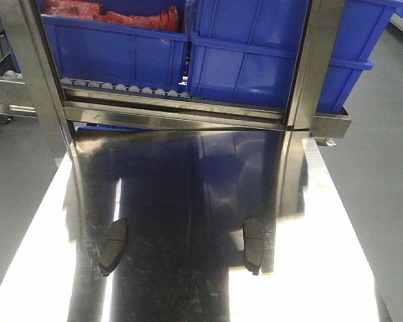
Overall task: Move and align brake pads A on conveyor
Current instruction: 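Lift the brake pad with the right gripper off the tray, then turn the base away from the tray holding both brake pads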
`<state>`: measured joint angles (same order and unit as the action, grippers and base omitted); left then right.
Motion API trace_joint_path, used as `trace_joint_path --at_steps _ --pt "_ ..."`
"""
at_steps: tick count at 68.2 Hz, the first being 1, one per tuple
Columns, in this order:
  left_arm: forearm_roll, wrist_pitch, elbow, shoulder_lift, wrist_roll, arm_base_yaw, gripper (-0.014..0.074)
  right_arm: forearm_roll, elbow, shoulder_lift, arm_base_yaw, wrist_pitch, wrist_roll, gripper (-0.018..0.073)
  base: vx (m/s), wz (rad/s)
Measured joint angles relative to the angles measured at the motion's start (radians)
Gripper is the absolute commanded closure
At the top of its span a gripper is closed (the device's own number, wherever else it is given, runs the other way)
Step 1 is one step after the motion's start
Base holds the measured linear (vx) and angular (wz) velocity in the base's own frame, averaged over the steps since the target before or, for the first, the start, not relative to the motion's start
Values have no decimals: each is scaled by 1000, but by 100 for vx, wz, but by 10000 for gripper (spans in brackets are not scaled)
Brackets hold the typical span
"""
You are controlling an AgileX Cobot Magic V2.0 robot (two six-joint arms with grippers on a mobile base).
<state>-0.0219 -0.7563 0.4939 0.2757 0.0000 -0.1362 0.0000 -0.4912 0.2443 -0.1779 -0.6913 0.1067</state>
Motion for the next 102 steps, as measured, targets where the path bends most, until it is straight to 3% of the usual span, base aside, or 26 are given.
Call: trace_joint_path --at_steps 62,102 --pt "-1 0 0 0 0 0 603 0 14 -28 0 -1 -3 566 -1 3" --pt "-1 0 0 0 0 0 603 0 14 -28 0 -1 -3 566 -15 70"
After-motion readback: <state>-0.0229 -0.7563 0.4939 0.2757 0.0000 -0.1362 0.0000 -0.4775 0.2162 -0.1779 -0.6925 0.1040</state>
